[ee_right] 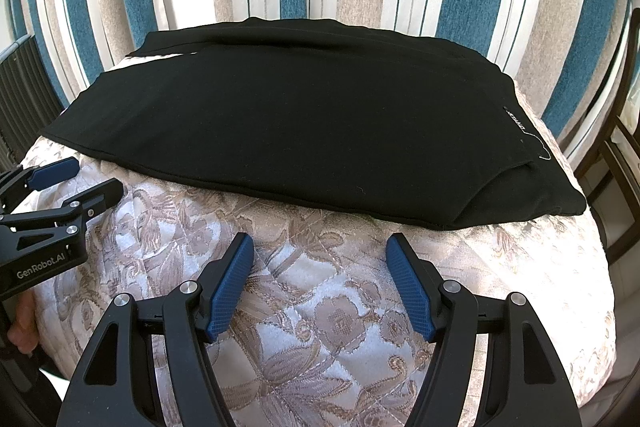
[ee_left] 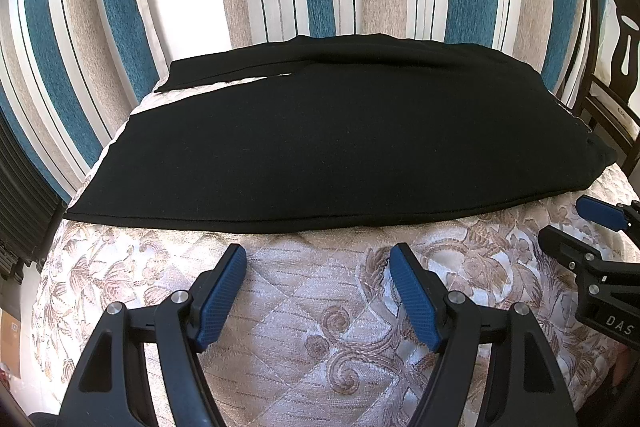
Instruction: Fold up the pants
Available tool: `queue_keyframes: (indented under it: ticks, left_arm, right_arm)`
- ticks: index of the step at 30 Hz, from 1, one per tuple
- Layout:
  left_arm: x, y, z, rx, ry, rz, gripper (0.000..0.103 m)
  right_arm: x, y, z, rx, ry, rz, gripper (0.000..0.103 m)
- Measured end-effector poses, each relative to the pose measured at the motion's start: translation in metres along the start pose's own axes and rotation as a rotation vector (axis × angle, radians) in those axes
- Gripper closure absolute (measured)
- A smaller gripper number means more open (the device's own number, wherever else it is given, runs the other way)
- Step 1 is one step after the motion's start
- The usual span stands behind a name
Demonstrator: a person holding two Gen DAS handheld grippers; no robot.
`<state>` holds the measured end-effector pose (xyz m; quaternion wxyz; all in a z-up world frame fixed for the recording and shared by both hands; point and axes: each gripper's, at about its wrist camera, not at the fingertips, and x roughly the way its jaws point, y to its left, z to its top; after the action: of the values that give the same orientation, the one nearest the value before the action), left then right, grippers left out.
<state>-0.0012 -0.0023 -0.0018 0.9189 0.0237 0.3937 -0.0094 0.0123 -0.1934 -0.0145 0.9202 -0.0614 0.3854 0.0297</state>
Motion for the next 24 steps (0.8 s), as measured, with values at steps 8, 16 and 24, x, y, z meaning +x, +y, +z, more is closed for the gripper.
queue_keyframes:
  ticks: [8,16,24]
  left_arm:
    - [-0.001,0.0,-0.0015,0.001,0.001,0.001,0.027]
    - [-0.0011,0.0,-0.0008,0.002,0.002,0.002,0.027]
    - [-0.0015,-0.0006,-0.0013,0.004,0.002,0.003,0.027]
  right_arm:
    - [0.0001,0.0001,0.0,0.0,0.0,0.0,0.034]
    - [0.0,0.0002,0.0001,-0.001,0.0,0.0,0.034]
    - [-0.0001,0.0002,0.0001,-0.001,0.0,-0.001,0.034]
